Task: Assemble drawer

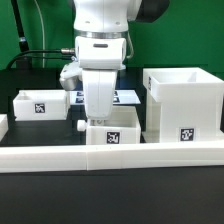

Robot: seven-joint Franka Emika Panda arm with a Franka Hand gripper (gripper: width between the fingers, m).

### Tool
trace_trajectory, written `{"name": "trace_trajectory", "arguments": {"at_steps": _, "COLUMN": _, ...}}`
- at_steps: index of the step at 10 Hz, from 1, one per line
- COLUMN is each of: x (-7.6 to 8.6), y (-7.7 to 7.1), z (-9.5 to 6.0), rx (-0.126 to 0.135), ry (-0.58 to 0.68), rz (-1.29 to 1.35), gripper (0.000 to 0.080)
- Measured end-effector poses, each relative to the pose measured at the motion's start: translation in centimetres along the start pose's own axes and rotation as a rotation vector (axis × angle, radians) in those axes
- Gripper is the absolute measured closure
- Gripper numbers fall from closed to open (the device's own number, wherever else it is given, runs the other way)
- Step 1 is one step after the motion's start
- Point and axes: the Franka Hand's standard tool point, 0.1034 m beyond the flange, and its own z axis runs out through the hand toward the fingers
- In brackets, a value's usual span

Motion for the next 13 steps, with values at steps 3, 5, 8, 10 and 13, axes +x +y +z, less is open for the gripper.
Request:
{"name": "trace_trajectory", "arguments": {"at_steps": 3, "x": 0.66, "y": 0.18, "z": 0.32, "rx": -0.032, "ry": 0.006, "rz": 0.007, "gripper": 0.0757}}
{"name": "trace_trajectory", "arguments": {"at_steps": 5, "x": 0.83, "y": 0.61, "z": 0.08, "rx": -0.047, "ry": 0.008, "rz": 0.011, "gripper": 0.0757}}
{"name": "trace_trajectory", "arguments": {"at_steps": 8, "x": 0.74, "y": 0.64, "z": 0.14, "rx": -0.064, "ry": 0.010, "rz": 0.013, "gripper": 0.0757}}
{"name": "trace_trajectory", "arguments": {"at_steps": 10, "x": 0.83, "y": 0.69, "z": 0.09, "rx": -0.059, "ry": 0.010, "rz": 0.015, "gripper": 0.0757}}
{"name": "trace_trajectory", "arguments": {"at_steps": 13, "x": 0.83, "y": 0.66, "z": 0.13, "rx": -0.058, "ry": 0.011, "rz": 0.016, "gripper": 0.0757}}
